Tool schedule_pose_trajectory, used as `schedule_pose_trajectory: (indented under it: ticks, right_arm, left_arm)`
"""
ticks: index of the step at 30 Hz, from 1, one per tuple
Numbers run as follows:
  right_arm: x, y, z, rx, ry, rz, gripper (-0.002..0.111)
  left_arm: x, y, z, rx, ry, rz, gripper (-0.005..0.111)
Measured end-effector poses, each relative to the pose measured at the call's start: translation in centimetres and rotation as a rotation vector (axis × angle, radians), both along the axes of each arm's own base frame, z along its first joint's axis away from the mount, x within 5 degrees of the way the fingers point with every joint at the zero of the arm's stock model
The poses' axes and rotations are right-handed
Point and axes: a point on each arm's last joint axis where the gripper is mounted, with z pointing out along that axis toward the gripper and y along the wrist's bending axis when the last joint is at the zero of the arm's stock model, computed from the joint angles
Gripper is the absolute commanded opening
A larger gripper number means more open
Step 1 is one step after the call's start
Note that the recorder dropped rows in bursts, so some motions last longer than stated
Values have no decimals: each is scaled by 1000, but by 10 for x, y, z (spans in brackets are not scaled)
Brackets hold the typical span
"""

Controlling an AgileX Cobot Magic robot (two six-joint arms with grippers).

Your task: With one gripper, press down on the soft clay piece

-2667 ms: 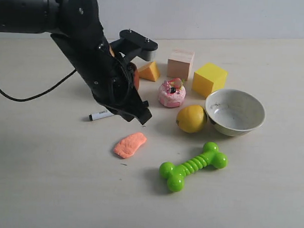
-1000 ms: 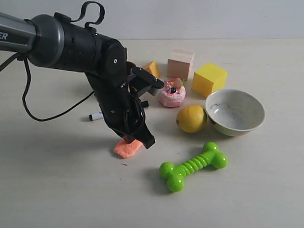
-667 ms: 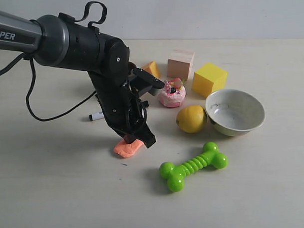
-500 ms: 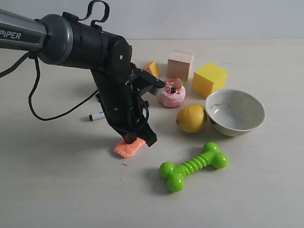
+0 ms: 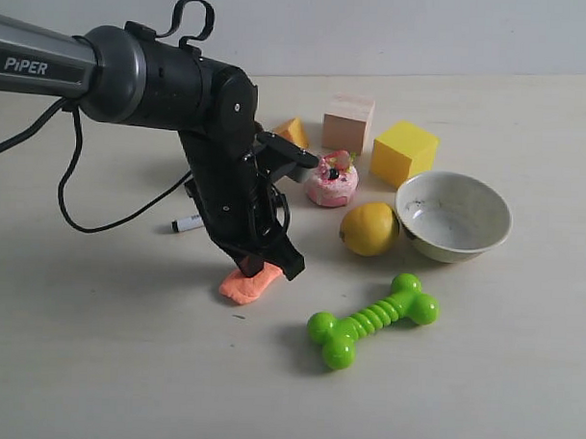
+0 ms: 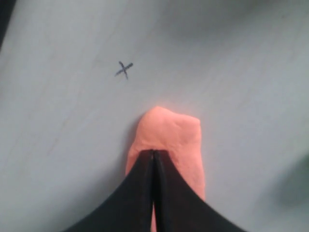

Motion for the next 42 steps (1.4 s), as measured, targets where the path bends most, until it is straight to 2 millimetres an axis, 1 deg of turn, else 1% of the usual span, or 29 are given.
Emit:
schedule_pose_trajectory:
  ticks: [29,35,42]
  right_arm:
    - [0,0,0,0,0,0,0]
    - [0,0,0,0,0,0,0]
    - [0,0,0,0,0,0,0]
  left_arm:
    - [0,0,-1,1,6,2,0]
    - [-1,0,7,-15,-9,4,0]
    - [-2,1,13,-32,-29,9,0]
